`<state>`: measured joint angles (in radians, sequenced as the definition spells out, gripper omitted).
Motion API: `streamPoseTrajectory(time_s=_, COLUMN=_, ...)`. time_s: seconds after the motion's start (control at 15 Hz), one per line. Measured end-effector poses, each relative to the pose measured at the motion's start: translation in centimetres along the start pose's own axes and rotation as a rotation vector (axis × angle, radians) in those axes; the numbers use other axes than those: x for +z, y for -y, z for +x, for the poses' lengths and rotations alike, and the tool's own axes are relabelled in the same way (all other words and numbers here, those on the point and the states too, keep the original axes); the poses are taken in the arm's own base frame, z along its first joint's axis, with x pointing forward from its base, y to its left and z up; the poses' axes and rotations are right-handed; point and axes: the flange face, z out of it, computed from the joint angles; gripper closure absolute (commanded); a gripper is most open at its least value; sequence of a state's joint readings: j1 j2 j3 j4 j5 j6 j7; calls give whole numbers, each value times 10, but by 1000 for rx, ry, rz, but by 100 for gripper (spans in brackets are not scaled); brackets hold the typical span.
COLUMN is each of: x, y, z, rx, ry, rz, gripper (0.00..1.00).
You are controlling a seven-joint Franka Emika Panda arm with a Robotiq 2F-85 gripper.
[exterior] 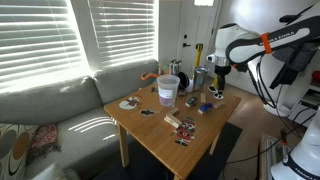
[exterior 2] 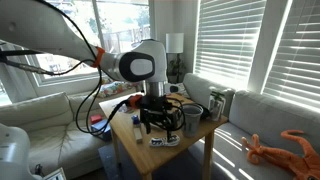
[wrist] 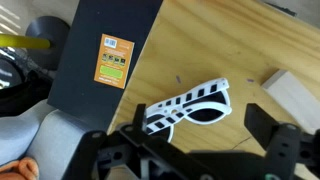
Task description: Pour the contents from the clear cup into the silver cup
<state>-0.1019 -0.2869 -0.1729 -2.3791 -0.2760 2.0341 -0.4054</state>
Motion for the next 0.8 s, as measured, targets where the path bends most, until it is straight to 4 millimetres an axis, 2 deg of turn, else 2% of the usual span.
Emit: streamPoseTrajectory(time_s=0.8, x=-4, y=1, z=1, rx=26, ry=-1, rz=8, gripper=0)
